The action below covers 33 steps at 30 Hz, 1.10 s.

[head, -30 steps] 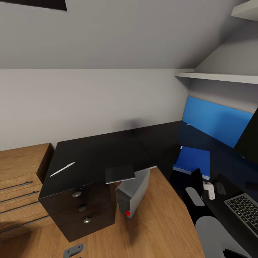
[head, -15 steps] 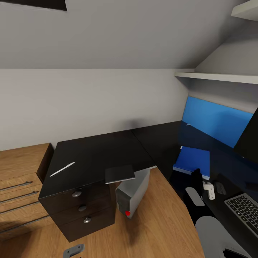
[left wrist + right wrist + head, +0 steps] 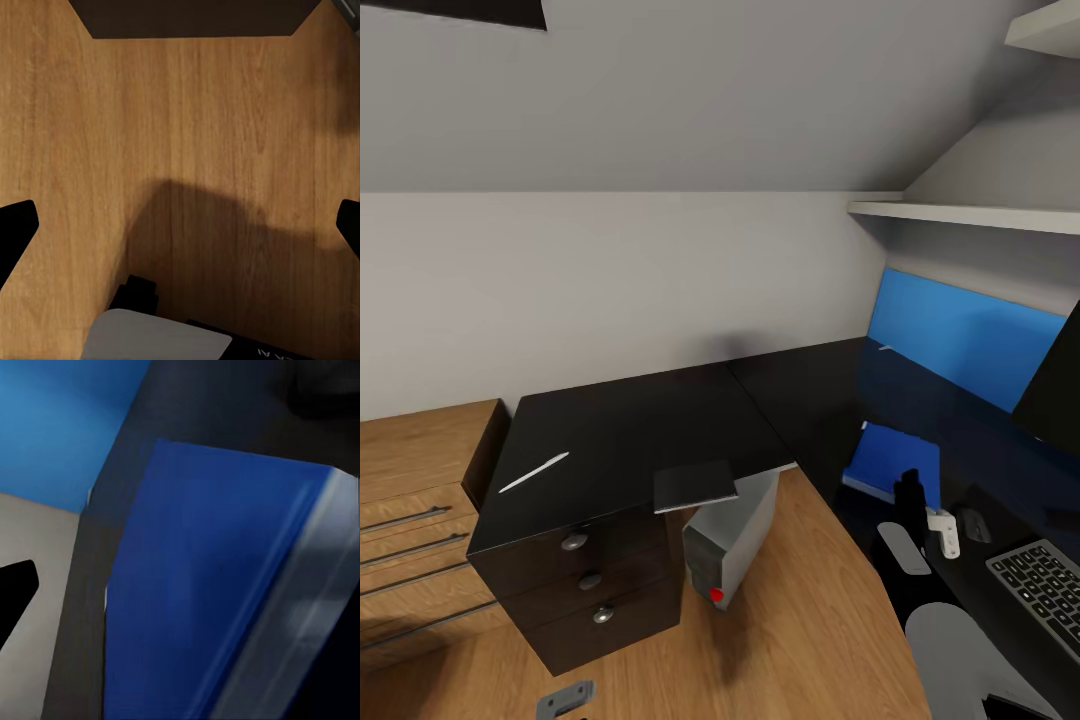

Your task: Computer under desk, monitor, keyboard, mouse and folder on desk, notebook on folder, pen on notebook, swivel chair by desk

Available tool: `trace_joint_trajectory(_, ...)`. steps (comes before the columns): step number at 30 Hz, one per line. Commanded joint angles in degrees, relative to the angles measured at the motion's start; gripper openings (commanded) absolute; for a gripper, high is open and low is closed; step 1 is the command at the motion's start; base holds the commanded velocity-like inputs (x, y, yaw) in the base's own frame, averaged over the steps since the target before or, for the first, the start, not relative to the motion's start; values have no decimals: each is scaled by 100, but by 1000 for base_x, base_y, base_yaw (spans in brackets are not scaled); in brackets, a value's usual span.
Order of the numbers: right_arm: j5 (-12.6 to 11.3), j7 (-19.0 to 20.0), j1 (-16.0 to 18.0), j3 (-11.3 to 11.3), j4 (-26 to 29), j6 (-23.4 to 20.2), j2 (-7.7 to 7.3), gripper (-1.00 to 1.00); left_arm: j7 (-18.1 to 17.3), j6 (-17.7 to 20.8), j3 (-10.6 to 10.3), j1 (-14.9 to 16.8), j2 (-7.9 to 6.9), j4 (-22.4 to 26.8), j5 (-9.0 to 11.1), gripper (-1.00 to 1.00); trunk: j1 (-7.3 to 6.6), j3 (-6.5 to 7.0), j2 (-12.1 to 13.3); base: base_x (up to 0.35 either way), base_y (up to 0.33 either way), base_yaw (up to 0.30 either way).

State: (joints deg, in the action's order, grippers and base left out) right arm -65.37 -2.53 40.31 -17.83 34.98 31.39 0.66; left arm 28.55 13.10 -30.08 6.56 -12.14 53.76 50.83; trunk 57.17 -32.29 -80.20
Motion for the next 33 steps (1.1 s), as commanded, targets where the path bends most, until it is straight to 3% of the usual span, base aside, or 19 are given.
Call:
trace_joint_trajectory(1, -13, -13, 3, -10, 8, 8, 4, 100, 45, 9, -24, 7, -8, 11, 32, 100, 0, -6, -3, 0, 0, 0)
trace_joint_trajectory(28, 20, -6, 3, 41, 39, -97, 14, 100, 65, 9, -44, 6, 14, 11, 4, 100, 0, -6, -3, -47, 0, 0)
trace_joint_trajectory(33, 149, 13, -1, 243, 56, -364, 38, 100, 80, 9, -123, 8, 41, 11, 0, 100, 0, -6, -3, 0, 0, 0)
